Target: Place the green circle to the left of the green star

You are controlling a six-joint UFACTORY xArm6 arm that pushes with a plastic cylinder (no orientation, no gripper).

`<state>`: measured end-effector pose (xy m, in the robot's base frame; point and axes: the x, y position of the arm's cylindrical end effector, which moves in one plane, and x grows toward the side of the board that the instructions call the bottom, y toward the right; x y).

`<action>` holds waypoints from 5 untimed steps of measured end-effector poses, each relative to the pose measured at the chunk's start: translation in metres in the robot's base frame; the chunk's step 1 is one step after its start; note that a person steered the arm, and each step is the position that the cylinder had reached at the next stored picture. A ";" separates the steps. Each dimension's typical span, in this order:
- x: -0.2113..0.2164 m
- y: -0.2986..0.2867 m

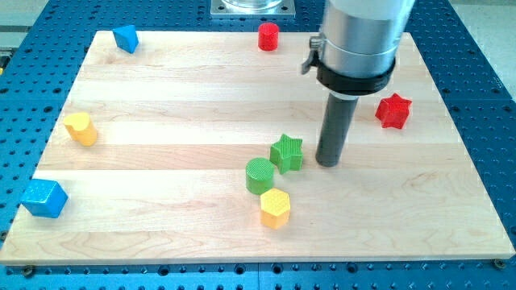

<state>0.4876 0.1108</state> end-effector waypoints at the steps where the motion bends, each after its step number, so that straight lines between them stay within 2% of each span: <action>1: 0.032 0.038; 2: 0.075 -0.018; 4: 0.046 -0.146; 5: 0.056 -0.189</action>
<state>0.5433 -0.0780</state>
